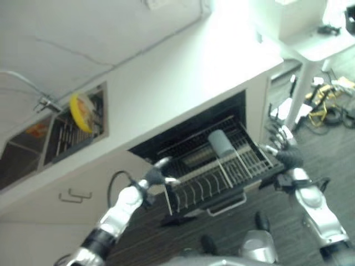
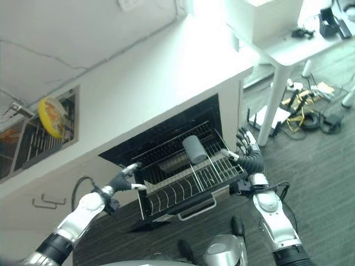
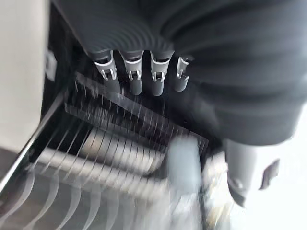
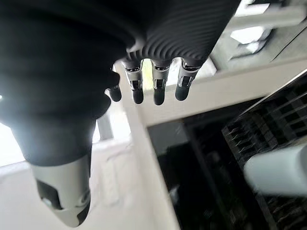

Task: Place the dishes in the dishwasher.

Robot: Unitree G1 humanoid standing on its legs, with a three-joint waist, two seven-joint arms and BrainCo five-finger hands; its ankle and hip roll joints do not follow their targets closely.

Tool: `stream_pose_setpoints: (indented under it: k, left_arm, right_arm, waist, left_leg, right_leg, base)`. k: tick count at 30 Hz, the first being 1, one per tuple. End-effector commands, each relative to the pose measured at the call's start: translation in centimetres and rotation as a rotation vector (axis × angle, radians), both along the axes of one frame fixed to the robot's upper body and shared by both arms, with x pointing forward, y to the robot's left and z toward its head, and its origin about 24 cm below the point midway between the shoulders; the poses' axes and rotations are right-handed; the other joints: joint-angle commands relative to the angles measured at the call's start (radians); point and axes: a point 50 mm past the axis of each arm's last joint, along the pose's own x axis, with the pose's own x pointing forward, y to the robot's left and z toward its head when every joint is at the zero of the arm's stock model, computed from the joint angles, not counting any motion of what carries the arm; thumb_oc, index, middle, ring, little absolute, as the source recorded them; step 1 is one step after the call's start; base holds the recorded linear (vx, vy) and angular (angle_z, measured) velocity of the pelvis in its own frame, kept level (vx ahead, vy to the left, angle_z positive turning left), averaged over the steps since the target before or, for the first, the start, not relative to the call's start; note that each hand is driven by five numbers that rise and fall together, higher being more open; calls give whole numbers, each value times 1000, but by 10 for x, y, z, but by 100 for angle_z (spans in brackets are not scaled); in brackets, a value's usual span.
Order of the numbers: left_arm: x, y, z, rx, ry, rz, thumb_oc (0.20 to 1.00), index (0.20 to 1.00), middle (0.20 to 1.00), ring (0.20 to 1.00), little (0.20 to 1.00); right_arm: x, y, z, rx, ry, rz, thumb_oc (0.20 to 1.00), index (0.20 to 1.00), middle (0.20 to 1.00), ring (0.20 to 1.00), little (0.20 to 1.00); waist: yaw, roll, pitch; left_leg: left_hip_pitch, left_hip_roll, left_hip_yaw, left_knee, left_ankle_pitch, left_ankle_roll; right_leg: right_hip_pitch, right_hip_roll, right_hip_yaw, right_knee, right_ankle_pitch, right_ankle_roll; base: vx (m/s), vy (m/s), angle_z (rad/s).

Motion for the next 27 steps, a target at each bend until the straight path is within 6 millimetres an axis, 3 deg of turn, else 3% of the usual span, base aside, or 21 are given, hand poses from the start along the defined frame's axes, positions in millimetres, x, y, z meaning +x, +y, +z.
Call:
stream_pose_setpoints:
  k: [1,3,5,6,8,11,12,13,14,15,17,20,21,22,24,27]
  left_arm:
    - [17,19,29,-178,-181,94,1000,1000,1000,1000,1000]
    - [7,17,34,-347,-241,117,1000,1000,1000,1000,1000]
    - [4,17,35,-381,-264,117,1000,1000,1000,1000,1000]
    - [-3,17,42,-459,-325,110,1000,1000,1000,1000,1000]
    - [-8,18,49,-513,-385,101,1000,1000,1000,1000,1000]
    - [-11,21,60,-602,-465,93,1000,1000,1000,1000,1000]
    - [-10,21,64,-634,-501,62,1000,1000,1000,1000,1000]
    - [-10,20,69,-638,-539,36,1000,1000,1000,1000,1000]
    - [-11,20,78,-630,-597,9,1000,1000,1000,1000,1000]
    - [-18,22,95,-594,-700,-23,1000,1000,1000,1000,1000]
    - [-22,25,103,-573,-745,-27,1000,1000,1000,1000,1000]
    - [-17,29,115,-514,-805,-23,1000,1000,1000,1000,1000]
    - [-17,31,116,-497,-816,-3,1000,1000,1000,1000,1000]
    - [-18,33,117,-491,-825,10,1000,1000,1000,1000,1000]
    - [-14,37,125,-476,-842,15,1000,1000,1000,1000,1000]
    - [-12,38,129,-482,-863,26,1000,1000,1000,1000,1000]
  right_arm:
    - [-2,28,27,111,-185,197,1000,1000,1000,1000,1000]
    - [-3,38,28,149,-220,290,1000,1000,1000,1000,1000]
    - [-4,41,30,155,-233,314,1000,1000,1000,1000,1000]
    - [-4,43,34,169,-263,347,1000,1000,1000,1000,1000]
    - [-3,43,38,157,-288,362,1000,1000,1000,1000,1000]
    - [-5,35,44,123,-317,322,1000,1000,1000,1000,1000]
    - [-7,29,47,103,-354,272,1000,1000,1000,1000,1000]
    - [-8,24,51,93,-381,240,1000,1000,1000,1000,1000]
    - [-9,18,55,90,-421,199,1000,1000,1000,1000,1000]
    - [-7,9,62,88,-470,139,1000,1000,1000,1000,1000]
    - [-10,4,64,97,-485,104,1000,1000,1000,1000,1000]
    - [-20,1,61,180,-503,70,1000,1000,1000,1000,1000]
    - [-21,3,61,184,-509,85,1000,1000,1000,1000,1000]
    - [-21,3,62,184,-515,92,1000,1000,1000,1000,1000]
    - [-24,1,65,203,-530,69,1000,1000,1000,1000,1000]
    - [-24,1,66,196,-540,70,1000,1000,1000,1000,1000]
  waist:
    - [29,-79,-32]
    - [71,-105,-44]
    - [83,-114,-46]
    - [115,-132,-49]
    - [138,-142,-49]
    - [142,-163,-40]
    - [134,-176,-31]
    - [132,-182,-22]
    - [141,-185,-14]
    - [162,-182,-11]
    - [160,-182,-13]
    - [153,-202,-12]
    - [157,-204,-11]
    - [162,-204,-13]
    - [152,-196,-23]
    - [154,-206,-36]
  left_leg:
    - [-13,120,-12,24,-5,-57]
    - [-26,126,-51,43,-13,-58]
    - [-30,129,-66,51,-18,-58]
    - [-40,135,-97,67,-24,-62]
    - [-48,143,-121,75,-24,-66]
    - [-85,144,-85,161,-47,-62]
    - [-102,160,-39,220,-57,-58]
    - [-115,184,-37,260,-45,-66]
    - [-130,198,-117,281,-25,-76]
    - [-121,161,-245,248,-62,-65]
    - [-100,133,-219,221,-104,-46]
    - [-79,49,-177,198,-145,2]
    - [-68,36,-155,183,-143,9]
    - [-61,32,-133,166,-138,15]
    - [-66,4,-115,117,-123,48]
    - [-89,-46,-90,108,-130,74]
  right_leg:
    - [20,-95,-64,123,-189,37]
    - [26,-79,-75,129,-197,21]
    - [28,-73,-78,132,-202,15]
    - [34,-59,-87,138,-212,0]
    - [35,-41,-94,146,-224,-13]
    - [41,-28,-120,166,-235,-35]
    - [44,-38,-149,183,-234,-40]
    - [45,-44,-157,196,-236,-42]
    - [28,-53,-123,214,-236,-39]
    - [-6,-84,-44,228,-229,-13]
    - [-6,-123,-45,224,-207,18]
    - [-39,-204,-70,216,-77,70]
    - [-56,-200,-86,231,-67,72]
    - [-67,-187,-99,252,-73,72]
    - [-106,-47,-67,370,-178,46]
    - [-130,73,-100,444,-230,3]
  base:
    - [-65,-149,40]
    - [-78,-214,23]
    - [-55,-168,39]
    - [-69,-187,37]
    - [-84,-174,25]
    - [-129,-40,61]
    - [-183,76,66]
    - [-144,312,118]
    - [-61,740,159]
    - [-3,771,88]
    - [32,615,-52]
    - [-43,498,-37]
    - [-95,396,-32]
    - [-132,376,-71]
    - [-148,385,-85]
    - [-124,209,-2]
